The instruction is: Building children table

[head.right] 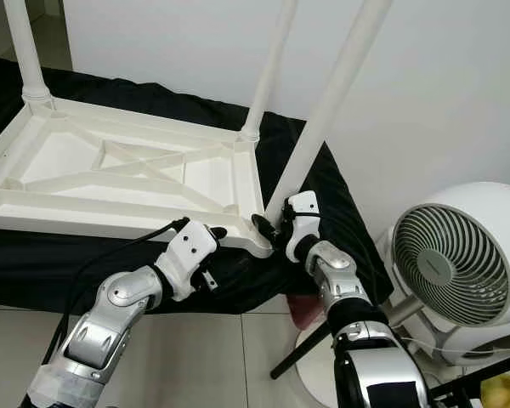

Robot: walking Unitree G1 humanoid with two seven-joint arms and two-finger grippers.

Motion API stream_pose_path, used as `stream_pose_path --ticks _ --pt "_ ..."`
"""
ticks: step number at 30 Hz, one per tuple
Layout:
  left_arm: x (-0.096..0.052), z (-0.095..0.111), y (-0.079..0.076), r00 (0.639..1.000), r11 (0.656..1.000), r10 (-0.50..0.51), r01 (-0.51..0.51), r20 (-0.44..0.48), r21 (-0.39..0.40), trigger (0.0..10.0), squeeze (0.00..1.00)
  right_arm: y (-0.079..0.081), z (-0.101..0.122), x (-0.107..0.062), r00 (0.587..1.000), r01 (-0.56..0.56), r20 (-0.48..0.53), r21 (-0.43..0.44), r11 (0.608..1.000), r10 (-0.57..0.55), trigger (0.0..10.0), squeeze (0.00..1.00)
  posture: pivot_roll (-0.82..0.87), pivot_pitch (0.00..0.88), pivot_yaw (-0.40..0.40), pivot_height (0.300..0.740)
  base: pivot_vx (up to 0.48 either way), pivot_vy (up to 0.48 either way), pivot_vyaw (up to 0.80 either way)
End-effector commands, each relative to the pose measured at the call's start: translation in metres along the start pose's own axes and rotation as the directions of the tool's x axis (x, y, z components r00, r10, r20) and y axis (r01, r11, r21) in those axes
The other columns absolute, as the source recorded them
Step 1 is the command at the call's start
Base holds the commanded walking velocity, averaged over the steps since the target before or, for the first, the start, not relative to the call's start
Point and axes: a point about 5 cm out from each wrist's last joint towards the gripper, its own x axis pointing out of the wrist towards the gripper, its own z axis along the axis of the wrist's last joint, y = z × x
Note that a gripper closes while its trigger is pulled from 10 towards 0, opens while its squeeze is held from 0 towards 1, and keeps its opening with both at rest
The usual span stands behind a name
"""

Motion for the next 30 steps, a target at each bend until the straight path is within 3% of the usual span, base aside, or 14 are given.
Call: stream_pose_path --ticks 1,2,4,5,6,9,10,12,15,20,21,30 --pt "0.004 0.001 -0.004 1.0 1.0 0.027 -0.027 0.005 -0.014 10.0 0.0 -0.003 -0.014 -0.007 0.99 0.125 -0.068 0.021 0.992 -0.123 10.0 0.0 0.15 0.0 -0.224 0.74 0.0 0.0 0.0" --pt "0.004 0.001 -0.004 1.0 1.0 0.027 -0.027 0.005 -0.014 10.0 0.0 -0.003 -0.014 -0.007 0.99 0.125 -0.068 0.021 0.992 -0.123 10.0 0.0 0.15 0.0 -0.224 0.74 0.0 0.0 0.0" --pt "0.004 0.001 -0.005 1.0 1.0 0.024 -0.024 0.005 -0.016 10.0 0.0 0.002 -0.017 -0.01 0.954 0.295 -0.072 0.039 0.955 -0.291 10.0 0.0 0.15 0.0 -0.228 0.74 0.0 0.0 0.0" --pt "0.004 0.001 -0.005 1.0 1.0 0.024 -0.024 0.005 -0.016 10.0 0.0 0.002 -0.017 -0.01 0.954 0.295 -0.072 0.039 0.955 -0.291 10.0 0.0 0.15 0.0 -0.228 0.74 0.0 0.0 0.0" --pt "0.004 0.001 -0.005 1.0 1.0 0.023 -0.022 0.004 -0.018 10.0 0.0 0.006 -0.019 -0.017 0.904 0.425 -0.07 0.041 0.904 -0.422 10.0 0.0 0.15 0.0 -0.227 0.74 0.0 0.0 0.0" --pt "0.003 0.0 -0.005 1.0 1.0 0.023 -0.023 0.004 -0.018 10.0 0.0 0.009 -0.021 -0.019 0.894 0.444 -0.079 0.038 0.895 -0.441 10.0 0.0 0.15 0.0 -0.228 0.74 0.0 0.0 0.0" --pt "0.003 0.0 -0.005 1.0 1.0 0.023 -0.023 0.003 -0.017 10.0 0.0 0.011 -0.022 -0.024 0.86 0.508 -0.08 0.034 0.861 -0.504 10.0 0.0 0.15 0.0 -0.228 0.74 0.0 0.0 0.0" --pt "0.004 0.001 -0.004 1.0 1.0 0.026 -0.026 0.004 -0.016 10.0 0.0 0.022 -0.025 -0.027 0.831 0.555 -0.089 0.062 0.829 -0.549 10.0 0.0 0.15 0.0 -0.228 0.74 0.0 0.0 0.0" --pt "0.004 0.001 -0.003 1.0 0.999 0.028 -0.028 0.006 -0.017 10.0 0.0 0.033 -0.025 -0.024 0.855 0.519 -0.08 0.087 0.85 -0.513 10.0 0.0 0.15 0.0 -0.224 0.74 0.0 0.0 0.0" --pt "0.005 0.002 -0.003 1.0 1.0 0.024 -0.023 0.011 -0.018 10.0 0.0 0.026 -0.016 -0.027 0.848 0.53 -0.036 0.088 0.843 -0.529 10.0 0.0 0.15 0.0 -0.22 0.74 0.0 0.0 0.0" --pt "0.006 0.002 -0.003 1.0 1.0 0.023 -0.023 0.011 -0.018 10.0 0.0 0.027 -0.013 -0.027 0.858 0.512 -0.012 0.1 0.853 -0.513 10.0 1.0 0.15 0.0 -0.22 0.74 0.0 0.0 0.0" --pt "0.007 0.002 -0.001 1.0 1.0 0.023 -0.023 0.013 -0.014 10.0 0.0 0.029 -0.004 -0.032 0.882 0.465 0.016 0.13 0.876 -0.47 10.0 1.0 0.15 0.0 -0.219 0.74 0.0 0.0 0.0"
